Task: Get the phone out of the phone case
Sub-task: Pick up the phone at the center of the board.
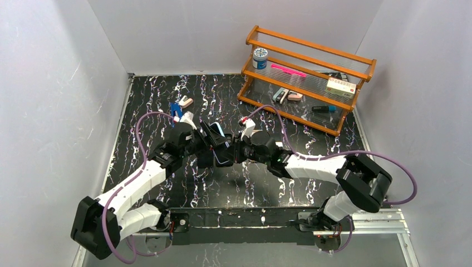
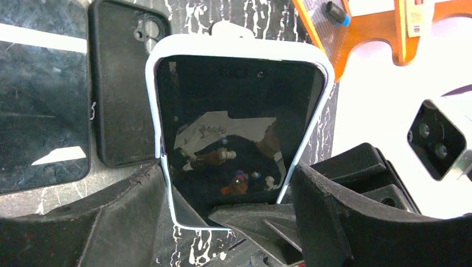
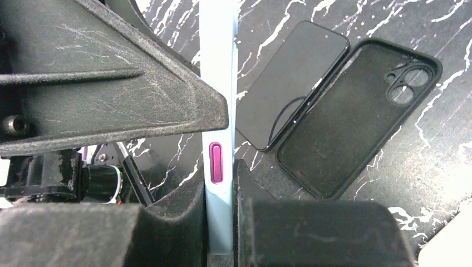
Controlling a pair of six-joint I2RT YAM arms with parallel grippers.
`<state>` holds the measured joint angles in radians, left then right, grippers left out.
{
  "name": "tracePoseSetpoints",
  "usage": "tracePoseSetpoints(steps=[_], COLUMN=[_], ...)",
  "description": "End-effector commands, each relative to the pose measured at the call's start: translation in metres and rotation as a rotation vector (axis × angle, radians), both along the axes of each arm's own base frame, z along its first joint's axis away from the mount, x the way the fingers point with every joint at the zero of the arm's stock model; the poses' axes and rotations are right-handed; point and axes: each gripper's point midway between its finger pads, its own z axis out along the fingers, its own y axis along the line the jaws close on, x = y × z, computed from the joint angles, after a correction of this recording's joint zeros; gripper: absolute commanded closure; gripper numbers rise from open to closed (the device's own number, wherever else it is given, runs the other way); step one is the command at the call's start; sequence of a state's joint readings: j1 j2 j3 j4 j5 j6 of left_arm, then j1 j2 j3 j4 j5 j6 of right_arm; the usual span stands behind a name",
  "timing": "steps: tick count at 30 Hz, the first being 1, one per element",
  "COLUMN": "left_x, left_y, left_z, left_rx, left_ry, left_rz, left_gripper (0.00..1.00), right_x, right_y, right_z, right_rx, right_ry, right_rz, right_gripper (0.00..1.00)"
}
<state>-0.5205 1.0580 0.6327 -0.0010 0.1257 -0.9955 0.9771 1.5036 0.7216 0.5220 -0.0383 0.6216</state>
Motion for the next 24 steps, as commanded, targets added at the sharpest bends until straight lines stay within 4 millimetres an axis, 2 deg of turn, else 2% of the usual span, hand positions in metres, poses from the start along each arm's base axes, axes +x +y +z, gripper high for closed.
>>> tracePoseSetpoints(steps=[1, 3, 5, 7, 11, 14, 18, 24], left_x=[0.006, 0.003, 0.001, -0.002, -0.010, -0.014, -0.021, -0.023], left_y=[0.001, 0.001, 0.002, 0.003, -0.004, -0.011, -0.024, -0.034], left_z=[0.046, 0.059, 0.072, 0.083, 0.100, 0.110, 0.117, 0.128], left_rx=[0.056, 0.062, 0.065, 0.069, 0.041, 0.004, -0.074, -0.161], left_ry=[-0.235, -0.303, -0.369, -0.425, -0.498, -0.543, -0.563, -0.572], left_rz=[-0.091, -0.123, -0.144, -0.162, -0.225, -0.272, -0.335, -0.357], left_gripper=[0.35, 0.19, 0.11, 0.08, 0.07, 0.07, 0.08, 0.12], right_x=[-0.006, -0.008, -0.008, -0.011, -0.014, -0.024, -0.039, -0.053], right_y=[-0.001, -0.007, -0.016, -0.027, -0.052, -0.064, -0.071, -0.073], right_z=[0.048, 0.052, 0.062, 0.069, 0.091, 0.109, 0.130, 0.146], right_rx=[0.136, 0.156, 0.200, 0.250, 0.359, 0.426, 0.487, 0.536], right_ry=[-0.057, -0.052, -0.043, -0.030, -0.053, -0.051, -0.063, -0.069], right_rz=[0.063, 0.090, 0.122, 0.165, 0.248, 0.343, 0.455, 0.537], right_gripper=[0.99, 0.99, 0.99, 0.99, 0.99, 0.99, 0.99, 0.99])
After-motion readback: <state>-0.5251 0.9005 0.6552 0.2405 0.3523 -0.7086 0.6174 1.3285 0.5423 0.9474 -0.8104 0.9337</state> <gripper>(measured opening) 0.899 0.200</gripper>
